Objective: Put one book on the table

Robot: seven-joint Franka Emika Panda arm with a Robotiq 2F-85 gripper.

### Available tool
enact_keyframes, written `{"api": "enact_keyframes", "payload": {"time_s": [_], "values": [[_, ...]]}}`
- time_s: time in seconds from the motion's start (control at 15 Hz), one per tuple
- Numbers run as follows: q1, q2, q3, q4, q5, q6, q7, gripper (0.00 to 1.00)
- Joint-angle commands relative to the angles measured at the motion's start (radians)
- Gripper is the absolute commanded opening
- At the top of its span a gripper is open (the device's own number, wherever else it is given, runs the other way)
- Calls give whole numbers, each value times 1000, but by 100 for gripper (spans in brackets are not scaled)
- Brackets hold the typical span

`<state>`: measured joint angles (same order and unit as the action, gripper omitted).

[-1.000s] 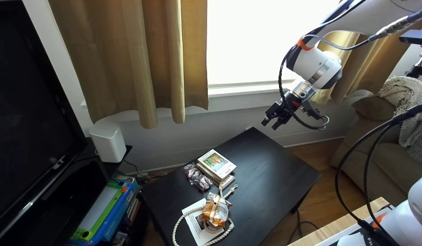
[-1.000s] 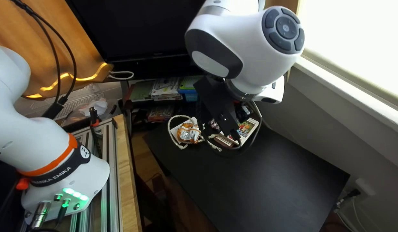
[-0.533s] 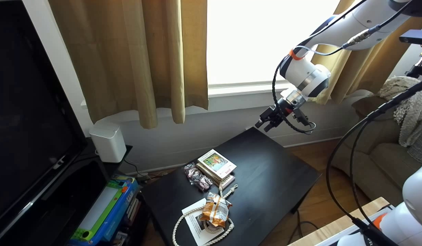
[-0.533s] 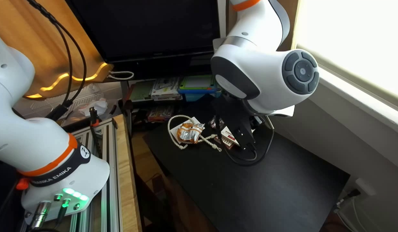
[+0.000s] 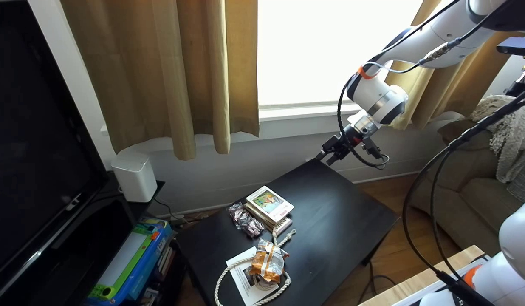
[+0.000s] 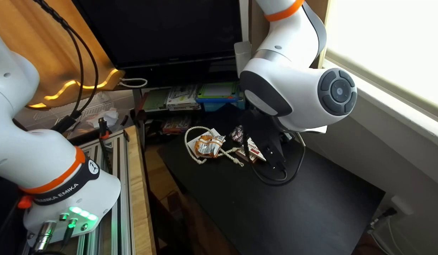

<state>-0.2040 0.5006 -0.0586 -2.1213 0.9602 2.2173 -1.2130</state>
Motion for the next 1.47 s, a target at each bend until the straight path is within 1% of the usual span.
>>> {"api": "enact_keyframes", "payload": {"time_s": [0.0,0.33,0.6,0.8,1.13,1.4], "values": [[-6,0,6,2,-5,-1,4,100],[-64,178,31,160,25,-86,-67,100],[-83,341,48,317,-3,-168,-67,100],[-72,456,55,436,-34,-211,-34,100],[-44,616,59,612,-115,-268,65,100],[-60,743,84,763,-178,-316,141,100]]}}
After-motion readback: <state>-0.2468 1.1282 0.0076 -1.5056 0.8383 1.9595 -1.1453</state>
